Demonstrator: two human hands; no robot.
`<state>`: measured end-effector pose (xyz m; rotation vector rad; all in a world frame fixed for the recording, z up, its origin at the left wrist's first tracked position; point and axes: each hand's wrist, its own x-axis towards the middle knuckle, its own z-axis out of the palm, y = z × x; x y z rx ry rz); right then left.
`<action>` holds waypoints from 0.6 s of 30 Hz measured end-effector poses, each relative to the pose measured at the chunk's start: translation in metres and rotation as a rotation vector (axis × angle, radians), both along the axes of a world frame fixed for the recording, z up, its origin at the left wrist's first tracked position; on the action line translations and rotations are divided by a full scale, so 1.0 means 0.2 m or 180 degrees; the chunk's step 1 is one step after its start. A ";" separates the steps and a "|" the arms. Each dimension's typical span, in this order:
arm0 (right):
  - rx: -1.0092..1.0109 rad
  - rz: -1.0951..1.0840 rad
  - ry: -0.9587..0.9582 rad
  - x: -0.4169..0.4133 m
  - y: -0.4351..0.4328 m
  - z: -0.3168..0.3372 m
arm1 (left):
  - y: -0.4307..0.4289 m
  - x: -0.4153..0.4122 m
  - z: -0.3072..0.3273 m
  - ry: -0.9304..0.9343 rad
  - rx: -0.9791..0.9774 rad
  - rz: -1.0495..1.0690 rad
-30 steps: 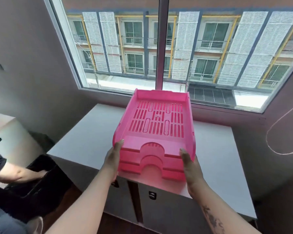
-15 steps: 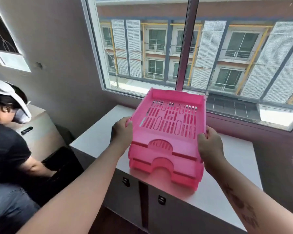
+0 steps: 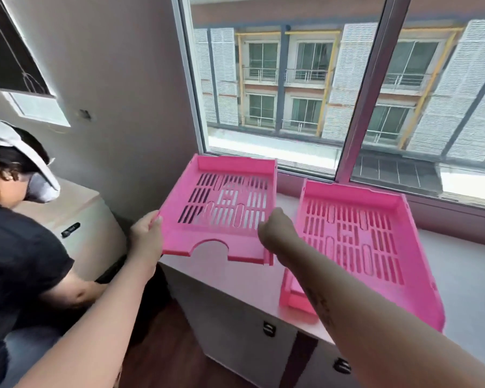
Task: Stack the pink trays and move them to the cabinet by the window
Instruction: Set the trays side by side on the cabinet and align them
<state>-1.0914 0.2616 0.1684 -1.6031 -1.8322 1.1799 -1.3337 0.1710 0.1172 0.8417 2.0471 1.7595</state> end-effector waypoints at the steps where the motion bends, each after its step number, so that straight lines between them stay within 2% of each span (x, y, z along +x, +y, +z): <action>1: -0.0121 0.0004 -0.0157 -0.05 0.01 -0.03 | 0.00 -0.04 -0.05 -0.0049 -0.0022 -0.0027; 4: -0.0323 -0.0050 -0.0481 -0.13 0.03 -0.15 | 0.03 -0.09 -0.20 -0.0221 -0.0161 -0.0224; 8: -0.0480 -0.0229 -0.0533 -0.14 0.03 -0.30 | 0.06 -0.10 -0.37 -0.0456 -0.0319 -0.0211; 12: -0.0519 -0.0124 -0.0869 -0.15 0.02 -0.36 | 0.08 -0.09 -0.49 -0.0458 -0.0485 -0.0235; 15: -0.0204 -0.0022 -0.0917 -0.14 0.03 -0.33 | 0.08 -0.06 -0.46 -0.0254 -0.0658 -0.0151; 18: 0.0281 0.0040 -0.0788 -0.11 0.09 -0.22 | 0.17 0.01 -0.30 0.0217 -0.0456 -0.0037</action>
